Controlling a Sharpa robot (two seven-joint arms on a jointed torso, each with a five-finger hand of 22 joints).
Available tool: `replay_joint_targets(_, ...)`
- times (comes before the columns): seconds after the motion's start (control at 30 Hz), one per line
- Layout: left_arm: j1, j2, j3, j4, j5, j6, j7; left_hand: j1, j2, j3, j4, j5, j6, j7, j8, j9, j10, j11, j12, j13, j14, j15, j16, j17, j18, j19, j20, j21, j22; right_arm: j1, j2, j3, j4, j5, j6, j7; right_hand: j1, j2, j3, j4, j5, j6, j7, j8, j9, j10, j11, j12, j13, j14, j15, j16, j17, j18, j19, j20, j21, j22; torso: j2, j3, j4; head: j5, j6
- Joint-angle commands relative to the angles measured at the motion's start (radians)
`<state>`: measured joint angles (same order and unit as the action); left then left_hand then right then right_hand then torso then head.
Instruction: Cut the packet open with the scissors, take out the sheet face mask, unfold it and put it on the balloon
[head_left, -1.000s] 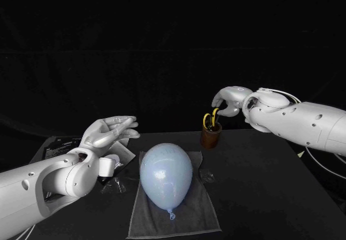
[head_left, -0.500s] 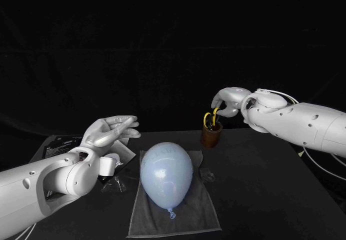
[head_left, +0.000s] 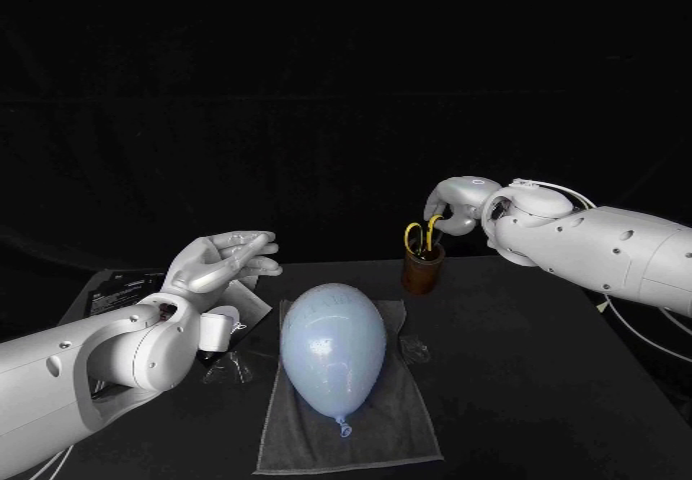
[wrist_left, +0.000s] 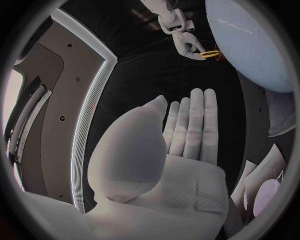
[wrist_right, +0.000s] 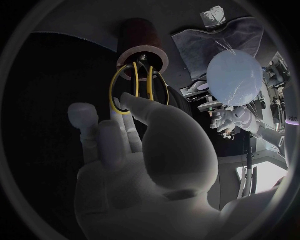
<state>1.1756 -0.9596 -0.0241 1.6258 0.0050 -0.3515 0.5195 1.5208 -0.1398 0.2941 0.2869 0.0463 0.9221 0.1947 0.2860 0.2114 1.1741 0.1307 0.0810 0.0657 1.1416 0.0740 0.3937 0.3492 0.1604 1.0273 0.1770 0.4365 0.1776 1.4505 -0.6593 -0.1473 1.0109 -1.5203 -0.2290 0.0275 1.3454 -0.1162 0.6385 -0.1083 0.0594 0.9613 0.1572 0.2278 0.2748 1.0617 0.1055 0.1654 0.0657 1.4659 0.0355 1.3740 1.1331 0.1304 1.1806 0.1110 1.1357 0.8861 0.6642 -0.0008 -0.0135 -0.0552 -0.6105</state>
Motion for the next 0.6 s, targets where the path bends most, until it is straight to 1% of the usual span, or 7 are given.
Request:
replay_joint_targets(0.03,0.002,0.000,0.001,0.002,-0.005,0.019,0.004,-0.004,0.002,0.006,0.002,0.004,0.001,0.005,-0.006,-0.002,0.001,0.003,-0.005,0.001,-0.006,0.002,-0.004,0.002,0.019,-0.008,0.000,0.003,0.001,0.000,0.002,0.000,0.000,0.000,0.001,0.020,-0.001,0.017,0.007,0.006,-0.008,0.015,0.000,0.011,0.005,0.017,-0.002,0.007,-0.001,0.028,-0.011,0.006,0.003,0.007,0.009,0.001,0.006,0.006,0.001,0.0006,-0.0005,-0.001,0.000)
replay_joint_targets(0.2,0.002,-0.001,0.001,0.000,-0.005,0.017,0.004,-0.004,0.002,0.006,0.002,0.004,0.001,0.005,-0.006,-0.002,0.001,0.003,-0.006,0.001,-0.006,0.002,-0.004,0.002,0.019,-0.008,0.000,0.003,0.001,0.000,0.000,0.000,0.000,0.005,-0.043,0.033,-0.016,0.051,0.004,0.040,-0.010,0.050,-0.006,0.044,0.027,0.067,-0.014,0.026,0.004,0.031,-0.020,0.015,0.016,0.003,0.021,-0.003,0.017,0.029,0.000,0.0006,0.0000,-0.002,0.000)
replay_joint_targets(0.23,0.002,-0.001,0.001,0.000,-0.005,0.016,0.005,-0.004,0.002,0.006,0.002,0.004,0.001,0.005,-0.006,-0.002,0.001,0.003,-0.006,0.001,-0.006,0.002,-0.004,0.002,0.019,-0.008,0.000,0.003,0.001,0.000,-0.001,0.000,0.002,0.006,-0.061,0.037,-0.018,0.065,0.005,0.053,-0.010,0.057,-0.012,0.057,0.037,0.088,-0.021,0.033,0.006,0.030,-0.026,0.017,0.017,0.002,0.025,-0.006,0.020,0.036,0.001,0.0005,-0.0006,-0.002,0.000)
replay_joint_targets(0.3,0.002,0.000,0.001,0.000,-0.005,0.015,0.005,-0.004,0.003,0.007,0.002,0.004,0.001,0.005,-0.006,-0.002,0.001,0.004,-0.006,0.001,-0.007,0.002,-0.004,0.002,0.019,-0.008,0.000,0.003,0.001,0.000,-0.003,0.000,0.005,0.008,-0.087,0.042,-0.017,0.082,0.019,0.064,-0.011,0.059,-0.017,0.067,0.045,0.104,-0.027,0.036,0.007,0.031,-0.031,0.019,0.020,0.001,0.028,-0.010,0.021,0.039,0.002,0.0007,-0.0015,-0.002,0.001)
replay_joint_targets(0.37,0.002,0.000,0.001,-0.001,-0.005,0.014,0.006,-0.004,0.003,0.007,0.002,0.004,0.001,0.005,-0.006,-0.002,0.001,0.004,-0.006,0.001,-0.007,0.002,-0.004,0.002,0.019,-0.008,0.000,0.003,0.001,0.000,-0.007,0.000,0.009,0.013,-0.114,0.046,-0.018,0.082,0.027,0.068,-0.011,0.059,-0.019,0.074,0.052,0.113,-0.029,0.037,0.007,0.031,-0.034,0.021,0.022,0.001,0.030,-0.013,0.021,0.041,0.002,0.0007,-0.0017,-0.002,0.001)
replay_joint_targets(0.5,0.002,0.001,0.001,-0.002,-0.005,0.012,0.006,0.001,0.007,0.013,-0.001,0.004,0.000,0.005,-0.008,-0.002,0.000,0.003,-0.009,0.001,-0.008,0.002,-0.005,0.006,0.020,-0.009,0.000,0.005,0.002,0.001,-0.019,0.000,0.022,0.035,-0.154,0.048,-0.018,0.080,0.034,0.071,-0.011,0.058,-0.021,0.081,0.059,0.120,-0.031,0.037,0.007,0.031,-0.036,0.021,0.021,0.001,0.030,-0.016,0.018,0.040,0.002,0.0002,0.0003,-0.009,0.007)
replay_joint_targets(0.6,0.002,0.001,0.001,-0.005,-0.005,0.011,0.006,0.004,0.009,0.017,-0.003,0.004,0.001,0.005,-0.009,-0.002,0.001,0.003,-0.010,0.001,-0.009,0.001,-0.005,0.008,0.020,-0.010,0.000,0.005,0.002,0.005,-0.026,0.001,0.031,0.054,-0.178,0.046,-0.018,0.079,0.036,0.071,-0.011,0.057,-0.021,0.083,0.061,0.121,-0.032,0.036,0.007,0.030,-0.036,0.021,0.021,0.000,0.031,-0.016,0.018,0.040,0.001,0.0004,-0.0015,-0.011,0.009)
